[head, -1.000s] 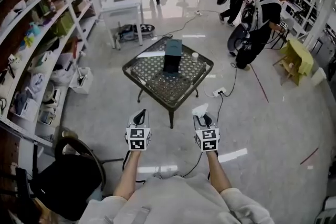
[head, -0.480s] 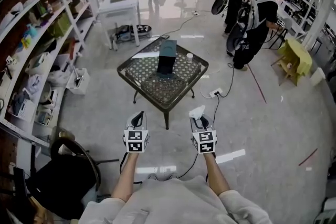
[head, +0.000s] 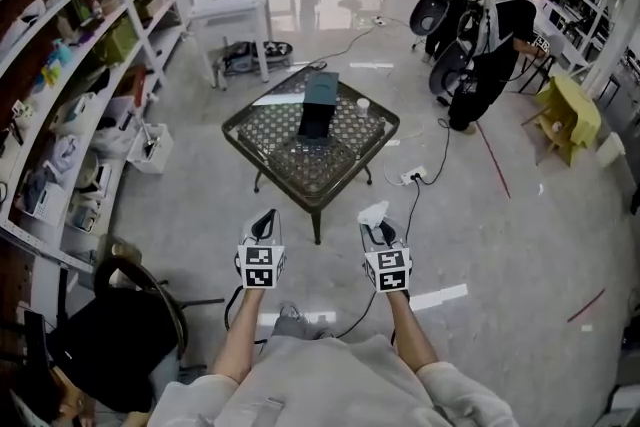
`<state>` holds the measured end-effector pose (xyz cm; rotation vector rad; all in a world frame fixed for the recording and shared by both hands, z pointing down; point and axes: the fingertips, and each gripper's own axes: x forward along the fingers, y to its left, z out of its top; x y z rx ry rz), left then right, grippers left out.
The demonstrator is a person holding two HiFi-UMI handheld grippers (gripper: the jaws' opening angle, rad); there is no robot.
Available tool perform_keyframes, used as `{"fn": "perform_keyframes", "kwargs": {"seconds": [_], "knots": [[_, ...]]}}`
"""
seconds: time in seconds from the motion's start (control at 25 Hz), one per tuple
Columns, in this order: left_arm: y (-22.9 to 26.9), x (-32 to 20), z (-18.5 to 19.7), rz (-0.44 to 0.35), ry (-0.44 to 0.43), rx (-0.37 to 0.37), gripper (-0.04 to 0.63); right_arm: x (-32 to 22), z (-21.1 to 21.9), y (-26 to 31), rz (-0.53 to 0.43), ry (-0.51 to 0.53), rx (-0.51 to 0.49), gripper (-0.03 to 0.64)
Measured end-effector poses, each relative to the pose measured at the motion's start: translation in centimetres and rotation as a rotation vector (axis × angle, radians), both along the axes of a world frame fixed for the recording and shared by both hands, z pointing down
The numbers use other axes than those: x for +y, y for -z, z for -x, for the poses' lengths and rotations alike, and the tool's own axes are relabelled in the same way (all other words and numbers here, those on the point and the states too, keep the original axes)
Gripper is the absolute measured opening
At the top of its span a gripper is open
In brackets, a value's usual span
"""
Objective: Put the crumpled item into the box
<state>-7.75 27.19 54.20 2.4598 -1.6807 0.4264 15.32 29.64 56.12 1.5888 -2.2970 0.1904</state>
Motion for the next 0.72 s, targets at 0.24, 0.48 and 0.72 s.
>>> {"fn": "perform_keyframes", "kwargs": {"seconds": [0.24, 0.48, 0.72], "knots": [[-1.0, -2.7, 0.5, 0.014, 0.004, 0.007, 0.006, -3.0, 0.4, -0.5, 0.012, 0.003, 0.002, 0.121], [-2.1, -8.3, 0.9, 0.021, -0.015, 0.021, 0.006, -8.4, 0.9, -1.0, 0.011, -0.012, 0.015, 0.121], [-2.0, -15.8, 1.1, 0.025, -0.06, 0.037, 0.006, -14.6, 2.3, -0.7, 0.024, -0.038, 0.021, 0.121]]}}
